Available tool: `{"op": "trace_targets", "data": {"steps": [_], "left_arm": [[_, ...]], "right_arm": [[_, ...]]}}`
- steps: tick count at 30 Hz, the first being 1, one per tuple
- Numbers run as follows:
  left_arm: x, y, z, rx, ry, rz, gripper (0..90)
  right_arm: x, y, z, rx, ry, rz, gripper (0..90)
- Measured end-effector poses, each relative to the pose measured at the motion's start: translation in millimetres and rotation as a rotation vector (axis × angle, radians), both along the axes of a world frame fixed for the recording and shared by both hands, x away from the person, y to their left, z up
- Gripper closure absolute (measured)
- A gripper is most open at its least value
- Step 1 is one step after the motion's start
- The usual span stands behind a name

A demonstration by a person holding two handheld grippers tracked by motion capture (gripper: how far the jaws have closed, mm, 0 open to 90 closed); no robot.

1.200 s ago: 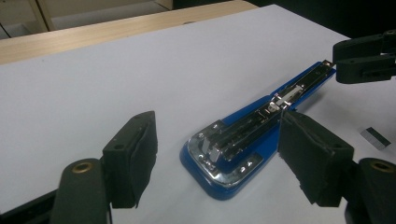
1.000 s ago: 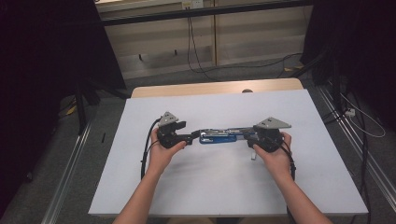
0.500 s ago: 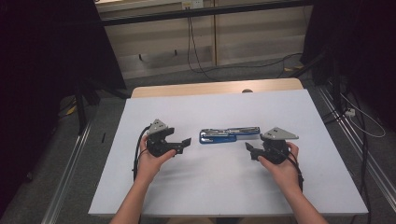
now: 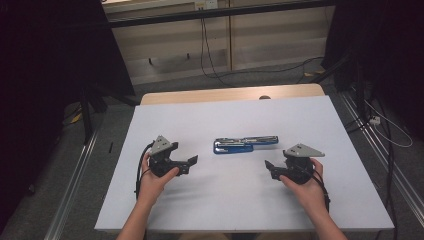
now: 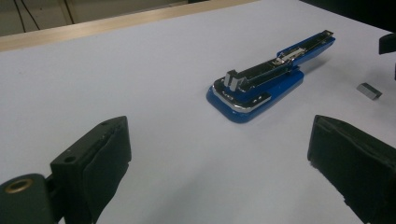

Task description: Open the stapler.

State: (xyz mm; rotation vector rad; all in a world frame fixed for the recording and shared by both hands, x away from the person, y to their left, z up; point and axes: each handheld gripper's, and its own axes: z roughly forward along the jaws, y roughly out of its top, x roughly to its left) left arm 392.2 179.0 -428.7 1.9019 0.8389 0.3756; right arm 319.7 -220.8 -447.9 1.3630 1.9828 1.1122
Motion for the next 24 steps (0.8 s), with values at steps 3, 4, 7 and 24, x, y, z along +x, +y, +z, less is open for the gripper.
{"op": "trace_targets", "data": {"steps": [3,4,7,24], "left_arm": [[-0.4,1.8,-0.3,-0.005,-0.003,0.006,6.4],[-0.7,1.7,-0.4,-0.002,-0.008,0.003,6.4],[-1.3,0.8,-0.9,0.006,-0.017,-0.009,5.9],[-4.8,11.7,2.9,-0.026,-0.047,-0.005,4.4]], "right_arm": [[-1.1,-2.8,-0.9,-0.005,0.012,-0.002,31.2],[-1.1,-3.2,-1.9,-0.004,0.012,-0.002,32.1],[-2.1,-1.7,-5.1,-0.029,0.029,0.007,38.6],[-5.1,5.5,-9.8,-0.044,0.052,0.037,57.6]]}}
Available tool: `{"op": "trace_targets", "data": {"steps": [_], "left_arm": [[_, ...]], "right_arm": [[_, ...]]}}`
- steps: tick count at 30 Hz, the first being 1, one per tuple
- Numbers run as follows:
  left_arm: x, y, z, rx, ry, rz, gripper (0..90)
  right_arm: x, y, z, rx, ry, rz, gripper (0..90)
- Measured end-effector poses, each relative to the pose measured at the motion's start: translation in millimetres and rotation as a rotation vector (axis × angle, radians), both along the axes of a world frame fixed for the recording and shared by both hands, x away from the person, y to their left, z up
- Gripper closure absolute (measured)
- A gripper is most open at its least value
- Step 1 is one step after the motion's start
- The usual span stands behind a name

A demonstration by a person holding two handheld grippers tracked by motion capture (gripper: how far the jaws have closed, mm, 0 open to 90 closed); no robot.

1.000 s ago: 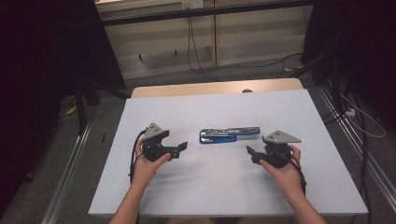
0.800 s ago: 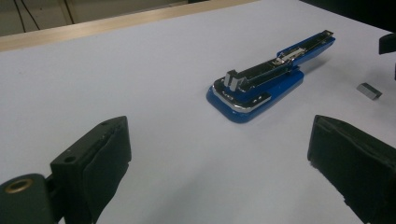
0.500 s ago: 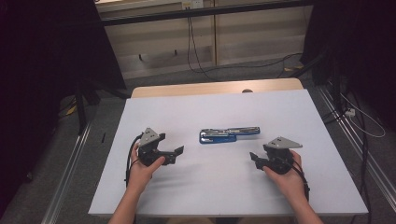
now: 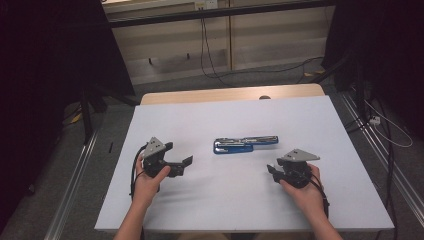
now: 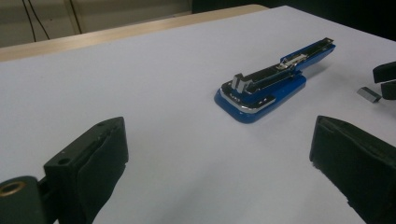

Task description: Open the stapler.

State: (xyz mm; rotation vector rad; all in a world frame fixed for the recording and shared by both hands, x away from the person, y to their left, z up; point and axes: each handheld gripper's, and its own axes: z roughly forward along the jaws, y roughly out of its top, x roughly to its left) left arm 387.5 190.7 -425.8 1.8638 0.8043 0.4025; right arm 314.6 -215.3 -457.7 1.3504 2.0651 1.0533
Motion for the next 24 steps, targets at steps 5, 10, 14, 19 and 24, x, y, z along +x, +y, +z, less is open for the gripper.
{"op": "trace_targets", "data": {"steps": [5,10,14,19,24], "left_arm": [[-0.7,-1.0,0.2,0.009,0.002,-0.002,4.2],[-1.0,-1.5,0.5,0.005,0.0,-0.015,4.2],[-0.5,-1.1,0.3,0.009,0.001,-0.014,4.1],[-0.4,-1.5,-0.5,0.014,0.007,-0.019,4.2],[-0.3,-2.5,-0.7,0.013,0.003,-0.023,4.2]], "right_arm": [[-1.1,1.1,-1.1,0.004,0.01,-0.003,60.5],[-1.4,1.9,-4.3,0.005,0.038,-0.004,62.8],[-1.6,4.2,-5.2,-0.004,0.04,0.0,63.5],[-1.4,7.0,-6.0,-0.016,0.05,0.002,61.8],[-0.4,9.5,-6.6,-0.032,0.052,0.008,62.6]]}}
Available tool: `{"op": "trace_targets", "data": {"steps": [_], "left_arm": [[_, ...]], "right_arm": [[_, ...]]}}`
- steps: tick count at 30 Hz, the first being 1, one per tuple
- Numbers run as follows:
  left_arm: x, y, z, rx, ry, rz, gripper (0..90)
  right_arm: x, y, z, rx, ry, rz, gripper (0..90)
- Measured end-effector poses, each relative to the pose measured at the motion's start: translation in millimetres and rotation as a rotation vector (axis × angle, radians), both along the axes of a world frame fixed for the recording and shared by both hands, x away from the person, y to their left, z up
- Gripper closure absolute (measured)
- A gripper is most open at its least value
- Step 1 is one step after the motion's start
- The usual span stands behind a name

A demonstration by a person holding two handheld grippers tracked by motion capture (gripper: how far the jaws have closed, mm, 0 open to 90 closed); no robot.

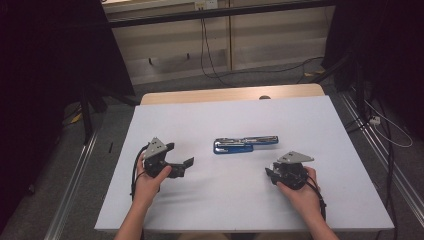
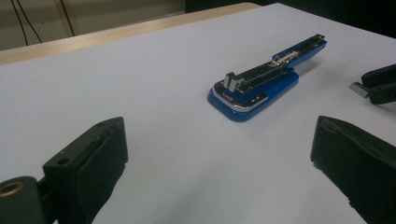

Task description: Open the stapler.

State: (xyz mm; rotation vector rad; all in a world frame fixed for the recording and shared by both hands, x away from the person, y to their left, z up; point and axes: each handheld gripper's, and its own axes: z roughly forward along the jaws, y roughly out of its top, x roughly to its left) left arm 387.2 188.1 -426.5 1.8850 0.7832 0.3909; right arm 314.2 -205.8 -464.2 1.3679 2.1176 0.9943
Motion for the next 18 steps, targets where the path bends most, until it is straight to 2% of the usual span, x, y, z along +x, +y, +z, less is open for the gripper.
{"op": "trace_targets", "data": {"steps": [6,11,16,18], "left_arm": [[0.2,0.0,-0.4,0.008,0.0,0.0,4.2],[0.5,-1.0,-0.6,0.018,-0.004,-0.006,4.3],[0.7,-0.6,-1.2,0.011,0.001,-0.003,4.3],[0.7,0.0,-0.7,0.015,-0.001,-0.005,4.3]], "right_arm": [[2.7,1.8,0.0,-0.008,-0.001,-0.007,63.1],[5.1,6.4,0.2,-0.023,-0.001,-0.003,69.7],[5.6,6.8,0.6,-0.017,0.001,0.023,77.9],[5.8,6.7,0.7,-0.018,0.001,0.026,78.5]]}}
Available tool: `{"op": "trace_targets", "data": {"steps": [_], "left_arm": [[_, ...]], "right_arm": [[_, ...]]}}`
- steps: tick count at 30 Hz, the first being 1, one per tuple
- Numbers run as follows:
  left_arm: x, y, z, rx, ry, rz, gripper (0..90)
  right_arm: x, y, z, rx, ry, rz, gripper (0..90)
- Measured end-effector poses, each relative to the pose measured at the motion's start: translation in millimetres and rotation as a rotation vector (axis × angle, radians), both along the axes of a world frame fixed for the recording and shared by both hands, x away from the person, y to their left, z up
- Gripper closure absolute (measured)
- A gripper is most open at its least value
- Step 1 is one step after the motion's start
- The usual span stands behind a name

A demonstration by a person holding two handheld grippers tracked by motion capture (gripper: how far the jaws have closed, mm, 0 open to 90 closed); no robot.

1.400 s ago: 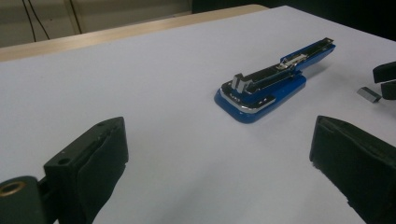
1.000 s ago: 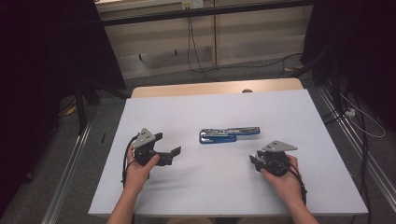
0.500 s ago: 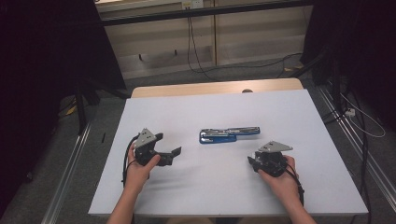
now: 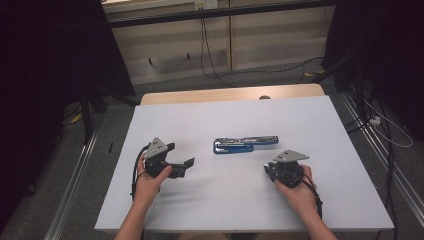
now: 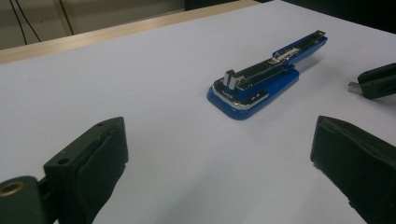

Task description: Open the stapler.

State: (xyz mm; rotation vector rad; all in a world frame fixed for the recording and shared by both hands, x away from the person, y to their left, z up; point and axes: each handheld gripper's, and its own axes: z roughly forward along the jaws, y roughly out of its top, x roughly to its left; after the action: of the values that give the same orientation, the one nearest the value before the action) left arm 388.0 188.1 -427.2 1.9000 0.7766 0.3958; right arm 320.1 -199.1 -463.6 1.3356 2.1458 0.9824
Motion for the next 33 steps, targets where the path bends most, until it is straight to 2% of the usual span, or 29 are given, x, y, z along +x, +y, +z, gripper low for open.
{"op": "trace_targets", "data": {"steps": [9,14,20,23,33], "left_arm": [[0.4,1.0,-0.3,-0.002,0.002,0.003,4.4],[0.3,-0.3,-0.5,-0.006,0.007,0.001,4.5],[0.9,-1.1,-1.2,0.007,0.007,-0.004,4.7],[0.8,-1.2,-1.2,-0.003,0.008,-0.004,4.7],[1.1,0.6,-1.6,-0.001,0.013,-0.007,4.8]], "right_arm": [[2.1,-3.5,0.1,0.007,0.009,0.008,74.9],[4.2,-2.7,0.7,0.002,0.019,0.024,79.4],[5.4,-2.6,1.5,-0.001,0.023,0.032,79.6],[6.1,-4.5,1.5,0.011,0.029,0.036,79.7],[10.1,-7.4,5.1,0.011,0.023,0.084,79.7]]}}
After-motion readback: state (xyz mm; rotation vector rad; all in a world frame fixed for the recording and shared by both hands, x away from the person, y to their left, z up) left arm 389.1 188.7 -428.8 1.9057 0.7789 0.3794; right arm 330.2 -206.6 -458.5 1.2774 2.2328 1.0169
